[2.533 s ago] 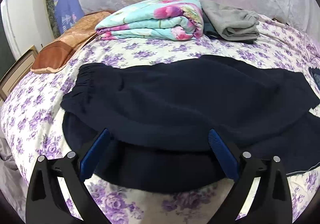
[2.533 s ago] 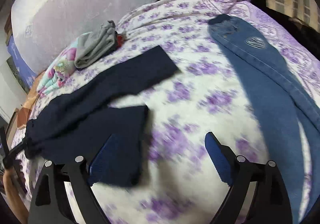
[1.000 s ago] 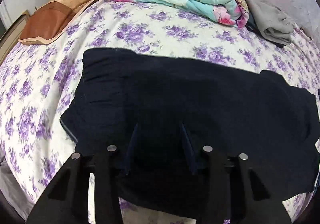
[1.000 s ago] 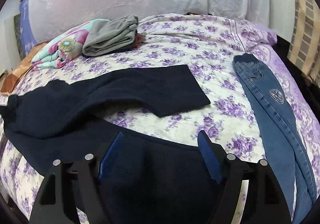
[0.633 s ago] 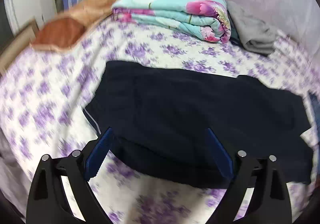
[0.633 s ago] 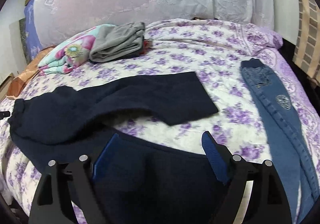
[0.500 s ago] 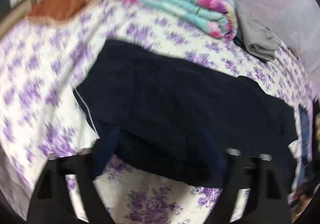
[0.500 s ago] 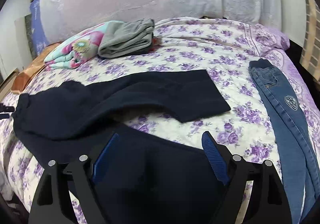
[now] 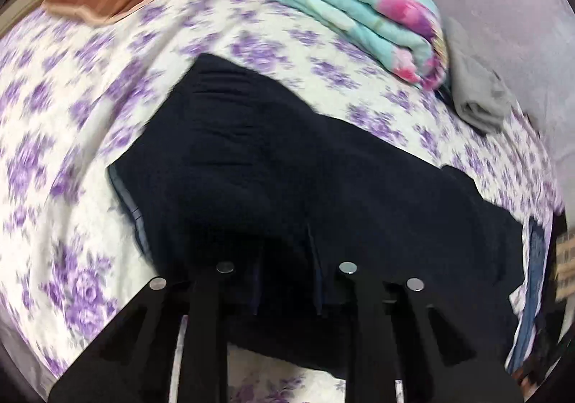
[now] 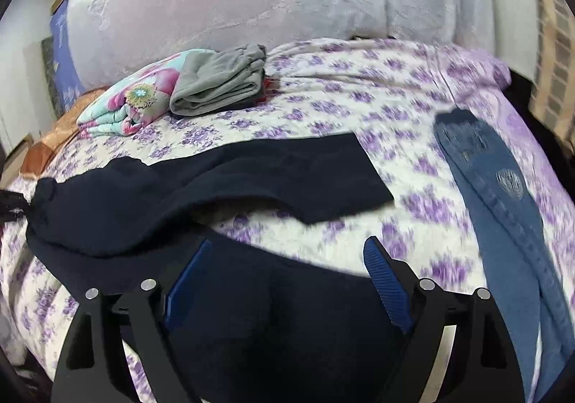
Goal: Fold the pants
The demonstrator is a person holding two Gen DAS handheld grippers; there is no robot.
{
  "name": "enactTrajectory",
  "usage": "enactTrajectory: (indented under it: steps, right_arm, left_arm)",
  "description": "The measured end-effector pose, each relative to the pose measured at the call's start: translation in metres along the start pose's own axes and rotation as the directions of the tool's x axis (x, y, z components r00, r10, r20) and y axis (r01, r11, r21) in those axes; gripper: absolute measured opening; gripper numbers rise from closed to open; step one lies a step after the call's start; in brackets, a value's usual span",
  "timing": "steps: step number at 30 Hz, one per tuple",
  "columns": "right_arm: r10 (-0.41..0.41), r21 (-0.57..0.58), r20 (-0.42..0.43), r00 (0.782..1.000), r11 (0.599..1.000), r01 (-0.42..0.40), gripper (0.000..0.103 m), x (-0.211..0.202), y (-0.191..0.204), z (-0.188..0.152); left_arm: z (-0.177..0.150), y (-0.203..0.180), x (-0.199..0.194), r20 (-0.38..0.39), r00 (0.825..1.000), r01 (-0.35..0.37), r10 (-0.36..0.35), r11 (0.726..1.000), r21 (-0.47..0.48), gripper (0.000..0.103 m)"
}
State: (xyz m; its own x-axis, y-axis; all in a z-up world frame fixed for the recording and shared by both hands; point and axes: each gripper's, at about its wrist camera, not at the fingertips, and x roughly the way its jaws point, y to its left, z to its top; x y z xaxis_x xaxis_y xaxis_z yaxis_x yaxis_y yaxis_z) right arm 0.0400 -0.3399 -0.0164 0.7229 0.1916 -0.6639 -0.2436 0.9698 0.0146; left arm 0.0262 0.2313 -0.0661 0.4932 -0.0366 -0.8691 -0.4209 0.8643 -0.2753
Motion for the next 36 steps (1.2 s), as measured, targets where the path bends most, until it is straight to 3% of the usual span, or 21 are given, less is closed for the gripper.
enactTrajectory:
  steps: [3, 6, 8, 10, 14, 19, 20, 21, 23, 24, 29, 33, 36]
  right_arm:
    - [0.023, -0.026, -0.050, 0.998, 0.999, -0.024, 0.086, 0.030, -0.002, 0.019]
    - [0.046, 0.033, -0.133, 0.990, 0.999, -0.042, 0.086, 0.071, -0.009, 0.035]
    - [0.079, 0.097, -0.186, 0.979, 0.993, -0.061, 0.086, 0.095, -0.012, 0.038]
    - [0.148, 0.186, -0.265, 0.953, 0.977, -0.100, 0.086, 0.115, -0.012, 0.035]
    - [0.291, 0.390, -0.229, 0.929, 0.902, -0.187, 0.086, 0.118, -0.014, 0.027]
    - [0.406, 0.484, -0.231, 0.884, 0.837, -0.257, 0.084, 0.124, 0.001, 0.024]
    - [0.401, 0.484, -0.239, 0.884, 0.839, -0.250, 0.070, 0.129, 0.005, 0.025]
    - [0.384, 0.466, -0.250, 0.889, 0.852, -0.237, 0.045, 0.135, 0.010, 0.029]
    - [0.381, 0.453, -0.249, 0.891, 0.858, -0.240, 0.014, 0.141, 0.012, 0.033]
    - [0.375, 0.462, -0.238, 0.896, 0.855, -0.235, 0.008, 0.142, 0.011, 0.035]
    - [0.312, 0.338, -0.092, 0.945, 0.903, -0.266, 0.004, 0.088, 0.015, 0.052]
    - [0.318, 0.271, -0.023, 0.948, 0.914, -0.301, 0.001, 0.054, 0.018, 0.071]
    - [0.256, 0.218, 0.032, 0.966, 0.941, -0.257, 0.000, 0.052, 0.021, 0.104]
  left_arm:
    - [0.002, -0.002, 0.001, 0.009, 1.000, -0.012, 0.012, 1.000, 0.011, 0.019]
    - [0.001, 0.000, 0.002, 0.015, 1.000, -0.007, 0.007, 1.000, -0.005, 0.019]
    - [-0.001, 0.001, -0.001, 0.028, 1.000, 0.002, -0.002, 1.000, -0.003, 0.018]
    - [-0.002, 0.003, -0.001, 0.029, 1.000, 0.006, -0.006, 1.000, 0.000, 0.019]
    - [-0.002, 0.005, -0.002, 0.025, 1.000, 0.019, -0.019, 1.000, 0.002, 0.018]
    - [-0.002, 0.001, -0.003, 0.037, 0.999, 0.020, -0.021, 0.999, 0.030, 0.019]
    - [-0.002, 0.001, -0.003, 0.039, 0.999, 0.022, -0.023, 0.999, 0.031, 0.019]
    - [-0.001, 0.001, -0.003, 0.042, 0.999, 0.024, -0.026, 0.999, 0.032, 0.018]
    - [-0.001, -0.002, -0.004, 0.057, 0.998, 0.025, -0.028, 0.999, 0.043, 0.018]
    - [0.000, -0.004, -0.005, 0.068, 0.997, 0.024, -0.028, 0.998, 0.055, 0.015]
    - [0.000, -0.007, -0.024, 0.125, 0.991, 0.027, -0.038, 0.996, 0.088, 0.011]
    - [0.010, -0.023, -0.052, 0.184, 0.981, 0.037, -0.063, 0.989, 0.143, 0.011]
    - [0.040, -0.044, -0.056, 0.211, 0.976, 0.012, -0.051, 0.984, 0.179, 0.011]
